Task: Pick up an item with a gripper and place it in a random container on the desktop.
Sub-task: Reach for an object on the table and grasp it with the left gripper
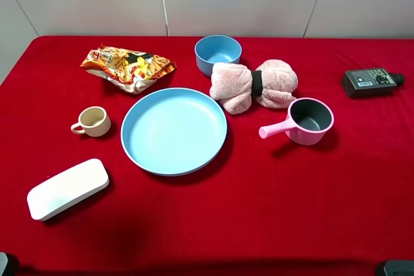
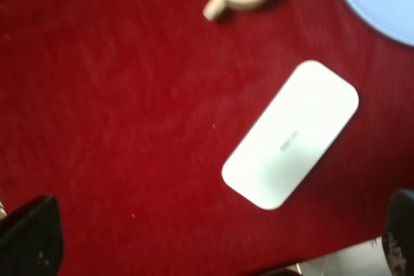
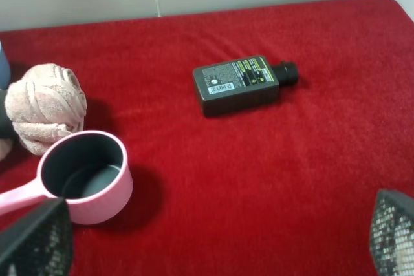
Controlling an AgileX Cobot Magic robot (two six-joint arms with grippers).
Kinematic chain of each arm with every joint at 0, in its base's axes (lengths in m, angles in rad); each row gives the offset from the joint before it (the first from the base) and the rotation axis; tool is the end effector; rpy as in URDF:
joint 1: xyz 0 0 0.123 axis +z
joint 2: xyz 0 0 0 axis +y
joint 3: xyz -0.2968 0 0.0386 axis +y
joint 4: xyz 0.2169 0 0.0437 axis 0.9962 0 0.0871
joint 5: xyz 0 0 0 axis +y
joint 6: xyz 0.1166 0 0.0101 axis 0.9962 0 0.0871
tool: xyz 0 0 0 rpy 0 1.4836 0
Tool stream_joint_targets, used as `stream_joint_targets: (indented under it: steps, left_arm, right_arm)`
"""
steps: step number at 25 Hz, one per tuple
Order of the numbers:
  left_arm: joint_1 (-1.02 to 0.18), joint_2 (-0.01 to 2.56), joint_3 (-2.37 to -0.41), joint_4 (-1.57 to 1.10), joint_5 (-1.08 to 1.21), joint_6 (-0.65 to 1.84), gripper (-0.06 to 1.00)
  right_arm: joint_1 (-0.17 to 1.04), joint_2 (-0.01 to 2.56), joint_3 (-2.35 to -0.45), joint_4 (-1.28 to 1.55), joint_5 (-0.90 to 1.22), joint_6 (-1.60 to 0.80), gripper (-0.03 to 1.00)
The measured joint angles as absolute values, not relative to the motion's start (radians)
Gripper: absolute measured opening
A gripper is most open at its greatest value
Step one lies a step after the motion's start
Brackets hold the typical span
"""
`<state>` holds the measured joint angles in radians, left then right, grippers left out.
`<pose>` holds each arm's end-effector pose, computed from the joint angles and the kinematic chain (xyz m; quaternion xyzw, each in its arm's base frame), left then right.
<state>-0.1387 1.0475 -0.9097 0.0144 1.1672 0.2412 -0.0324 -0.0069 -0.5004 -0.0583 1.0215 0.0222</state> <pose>0.1451 -0.0187 0.3030 0.1875 0.9664 0.0160 0.1750 -0.0225 -0.0051 0.2547 0.0236 0.8402 -0.0319 0.5408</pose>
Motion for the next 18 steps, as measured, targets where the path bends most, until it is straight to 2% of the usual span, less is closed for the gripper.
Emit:
stream_joint_targets:
  steps: [10, 18]
  left_arm:
    - [-0.225, 1.278, -0.910, 0.053, 1.140, 0.267, 0.98]
    - [-0.237, 1.444, -0.911, 0.074, 1.032, 0.322, 0.98]
  right_arm:
    - [-0.032, -0.007, -0.500, -0.058, 1.021, 0.022, 0.69]
    - [-0.032, -0.007, -0.500, -0.058, 1.021, 0.022, 0.69]
